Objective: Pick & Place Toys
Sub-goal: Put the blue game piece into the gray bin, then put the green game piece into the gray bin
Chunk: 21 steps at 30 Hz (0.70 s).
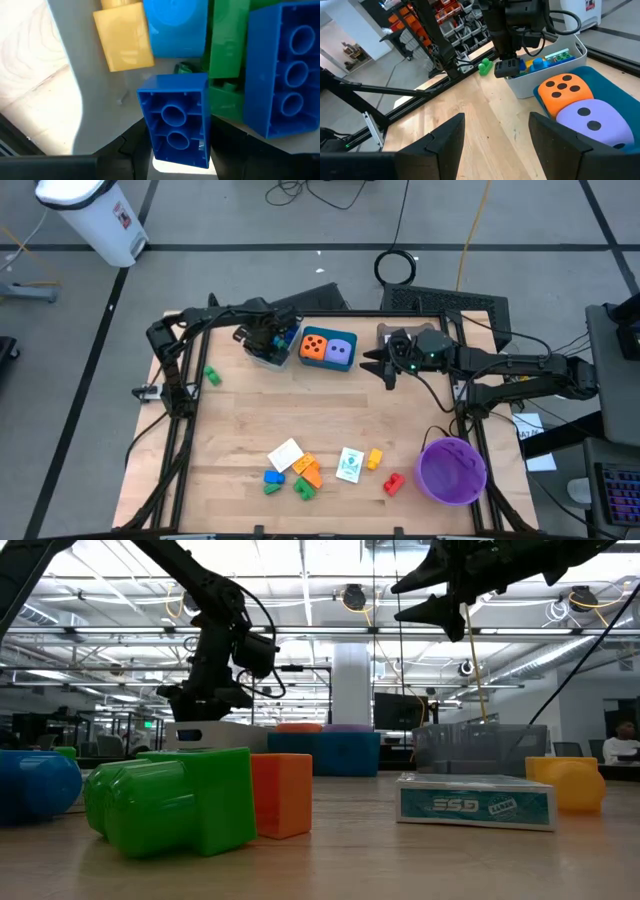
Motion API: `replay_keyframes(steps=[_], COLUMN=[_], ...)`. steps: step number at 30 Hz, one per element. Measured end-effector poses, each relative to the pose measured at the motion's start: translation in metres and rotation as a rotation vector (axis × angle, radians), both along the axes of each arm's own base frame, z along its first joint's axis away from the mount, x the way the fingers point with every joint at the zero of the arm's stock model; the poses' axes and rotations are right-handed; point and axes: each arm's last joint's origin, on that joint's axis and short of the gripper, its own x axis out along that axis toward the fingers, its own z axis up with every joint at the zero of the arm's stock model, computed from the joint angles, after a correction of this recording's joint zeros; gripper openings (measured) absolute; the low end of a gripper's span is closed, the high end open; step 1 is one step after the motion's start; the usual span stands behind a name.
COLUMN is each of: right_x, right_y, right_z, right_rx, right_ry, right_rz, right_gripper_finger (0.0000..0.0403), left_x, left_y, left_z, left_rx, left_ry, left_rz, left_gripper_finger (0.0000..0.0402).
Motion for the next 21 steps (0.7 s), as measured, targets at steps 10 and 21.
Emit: replay_keyframes(steps=[10,21], right_x=[0.000,0.000], right_y=[0.000,0.000], right_z=[0.000,0.000], right_rx=[0.012,0.014], right_ry=[-0.002,-0.004], right_rz=[-0.004,-0.005], right_gripper_finger=[0.0212,0.0212], left_x=[-0.007,-0.006], left_y=[0.010,0.011], left_z=[0.000,0.008], left_rx=[-0.002,-0.028], left_ry=[-0.005,-0.047], left_rz=[0.088,0.103], left_gripper_finger=[0.0205,0.0265])
